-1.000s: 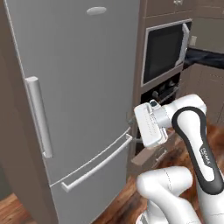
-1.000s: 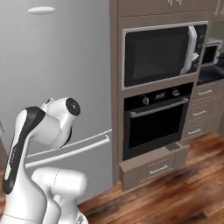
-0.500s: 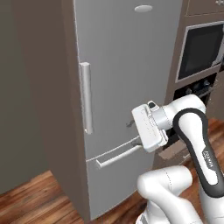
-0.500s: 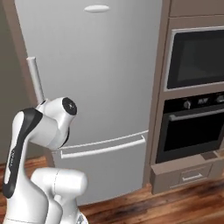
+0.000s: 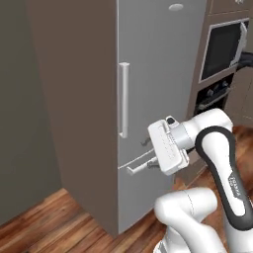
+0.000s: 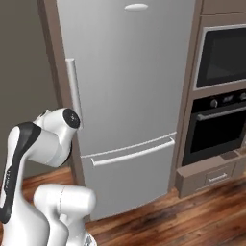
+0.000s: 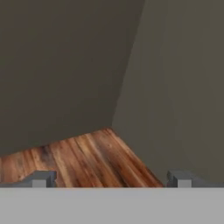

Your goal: Move the hot dog bun to the plate on the dining table and place the condiment next to that plate. Then navigate to the fridge and take the sausage and place it on the plate as well.

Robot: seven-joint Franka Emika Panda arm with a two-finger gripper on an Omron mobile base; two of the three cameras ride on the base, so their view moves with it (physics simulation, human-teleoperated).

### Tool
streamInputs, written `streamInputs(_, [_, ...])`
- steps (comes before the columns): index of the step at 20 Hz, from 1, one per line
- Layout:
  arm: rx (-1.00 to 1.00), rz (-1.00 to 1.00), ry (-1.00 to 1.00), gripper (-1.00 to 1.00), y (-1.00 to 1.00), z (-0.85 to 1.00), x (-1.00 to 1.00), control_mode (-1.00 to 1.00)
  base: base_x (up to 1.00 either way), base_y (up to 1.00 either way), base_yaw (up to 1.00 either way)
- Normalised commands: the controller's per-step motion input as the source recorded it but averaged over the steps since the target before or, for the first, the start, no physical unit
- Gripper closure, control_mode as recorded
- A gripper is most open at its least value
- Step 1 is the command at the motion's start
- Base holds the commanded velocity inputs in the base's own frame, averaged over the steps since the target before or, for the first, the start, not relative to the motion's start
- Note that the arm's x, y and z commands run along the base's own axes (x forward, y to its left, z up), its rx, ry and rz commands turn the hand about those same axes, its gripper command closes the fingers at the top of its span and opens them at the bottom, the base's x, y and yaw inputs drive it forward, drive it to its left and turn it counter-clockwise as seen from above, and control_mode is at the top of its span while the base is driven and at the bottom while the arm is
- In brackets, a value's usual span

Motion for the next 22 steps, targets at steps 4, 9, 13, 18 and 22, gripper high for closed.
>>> streamInputs(4, [0.00,0.00,0.00,-1.00,0.00,0.00,0.00,1.00,0.00,0.73,-0.39])
streamInputs(9, [0.00,0.00,0.00,-1.00,0.00,0.00,0.00,1.00,0.00,0.74,-0.32])
streamInputs(13, [0.00,0.00,0.00,-1.00,0.00,0.00,0.00,1.00,0.00,0.78,-0.28])
streamInputs(18, [0.00,0.00,0.00,-1.00,0.00,0.00,0.00,1.00,0.02,0.40,-0.29])
streamInputs(22, [0.00,0.00,0.00,-1.00,0.00,0.00,0.00,1.00,0.12,0.00,-0.35])
